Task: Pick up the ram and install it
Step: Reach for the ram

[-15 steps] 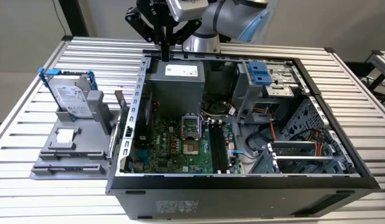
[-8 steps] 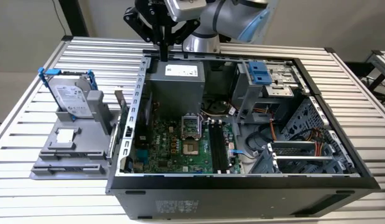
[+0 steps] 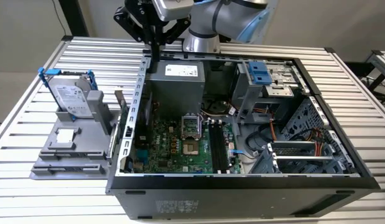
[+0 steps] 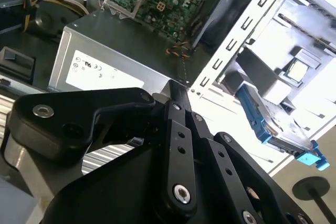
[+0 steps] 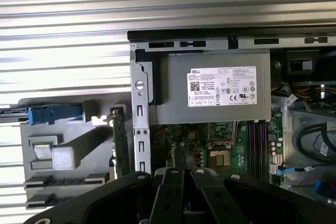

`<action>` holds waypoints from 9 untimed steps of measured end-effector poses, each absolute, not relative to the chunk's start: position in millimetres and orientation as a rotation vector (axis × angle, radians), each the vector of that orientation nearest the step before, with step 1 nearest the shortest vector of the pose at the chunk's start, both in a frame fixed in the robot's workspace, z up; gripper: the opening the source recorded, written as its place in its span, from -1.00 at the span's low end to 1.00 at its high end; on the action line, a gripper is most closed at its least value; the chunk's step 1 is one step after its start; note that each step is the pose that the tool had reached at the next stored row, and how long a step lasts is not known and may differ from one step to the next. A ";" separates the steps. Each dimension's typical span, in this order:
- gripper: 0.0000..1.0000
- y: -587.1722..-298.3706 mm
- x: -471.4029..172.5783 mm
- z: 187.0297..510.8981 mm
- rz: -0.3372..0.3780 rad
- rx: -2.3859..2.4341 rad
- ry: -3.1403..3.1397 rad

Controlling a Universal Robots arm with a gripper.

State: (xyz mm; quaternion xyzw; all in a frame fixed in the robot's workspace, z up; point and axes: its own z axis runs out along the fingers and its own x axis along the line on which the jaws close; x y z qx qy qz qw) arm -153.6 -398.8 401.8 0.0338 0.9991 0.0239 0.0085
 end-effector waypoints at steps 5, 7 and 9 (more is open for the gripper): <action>-1.00 -398.8 -160.4 401.8 0.075 0.105 3.122; -1.00 -398.8 -162.6 401.8 0.075 0.105 3.122; -1.00 -398.8 -164.7 401.8 0.075 0.105 3.122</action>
